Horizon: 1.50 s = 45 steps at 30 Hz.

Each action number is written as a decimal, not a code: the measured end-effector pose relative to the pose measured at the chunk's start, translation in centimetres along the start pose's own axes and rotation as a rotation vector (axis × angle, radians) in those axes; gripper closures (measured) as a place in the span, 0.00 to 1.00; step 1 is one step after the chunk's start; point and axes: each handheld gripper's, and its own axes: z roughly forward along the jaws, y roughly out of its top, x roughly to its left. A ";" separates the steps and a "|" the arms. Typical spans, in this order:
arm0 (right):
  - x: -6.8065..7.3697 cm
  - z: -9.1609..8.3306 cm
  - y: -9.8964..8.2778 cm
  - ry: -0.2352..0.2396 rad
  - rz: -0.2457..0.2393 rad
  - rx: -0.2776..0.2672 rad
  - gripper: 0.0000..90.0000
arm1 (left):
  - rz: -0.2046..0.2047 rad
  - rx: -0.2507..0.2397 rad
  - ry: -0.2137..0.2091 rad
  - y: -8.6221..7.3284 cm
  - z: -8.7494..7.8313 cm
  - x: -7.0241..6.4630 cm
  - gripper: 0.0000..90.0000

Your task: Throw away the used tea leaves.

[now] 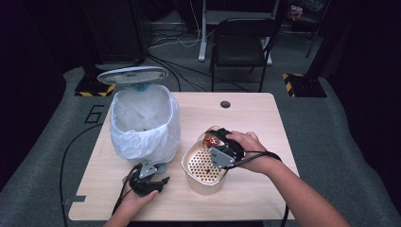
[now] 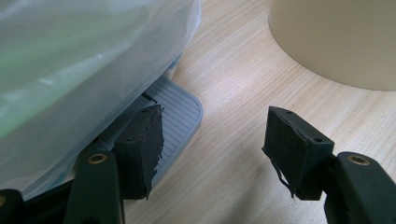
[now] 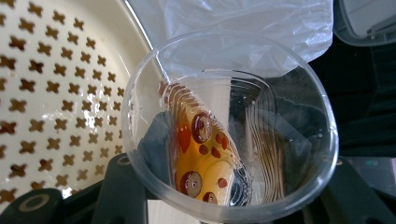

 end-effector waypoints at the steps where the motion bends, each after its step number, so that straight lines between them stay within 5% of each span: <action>1: 0.1 0.0 0.1 -0.011 -0.035 0.010 0.56 | 0.002 0.005 -0.003 0.0 0.0 0.0 0.41; 16: 2.3 0.0 1.6 -0.140 -0.430 0.093 0.56 | 0.005 0.011 -0.007 0.1 -0.1 0.1 0.41; 19: 2.6 0.0 1.6 -0.210 -0.488 0.107 0.56 | -0.005 0.002 -0.004 0.0 0.0 0.0 0.41; 23: 3.3 0.0 1.7 -0.302 -0.647 0.139 0.56 | 0.004 0.010 -0.006 0.1 -0.1 0.1 0.41; 26: 3.8 0.1 1.6 -0.337 -0.718 0.138 0.56 | 0.003 0.011 -0.008 0.1 -0.1 0.1 0.41; 27: 4.1 0.2 1.4 -0.308 -0.722 0.157 0.56 | 0.002 0.011 -0.008 0.1 -0.1 0.1 0.41; 31: 4.8 0.3 1.4 -0.359 -0.786 0.145 0.56 | 0.002 0.010 -0.009 0.1 -0.1 0.1 0.41; 41: 5.0 0.3 1.5 -0.388 -0.840 0.131 0.56 | 0.002 0.011 -0.009 0.1 -0.1 0.1 0.41; 45: 4.8 0.2 1.4 -0.365 -0.871 0.134 0.56 | 0.003 0.011 -0.009 0.1 -0.1 0.1 0.41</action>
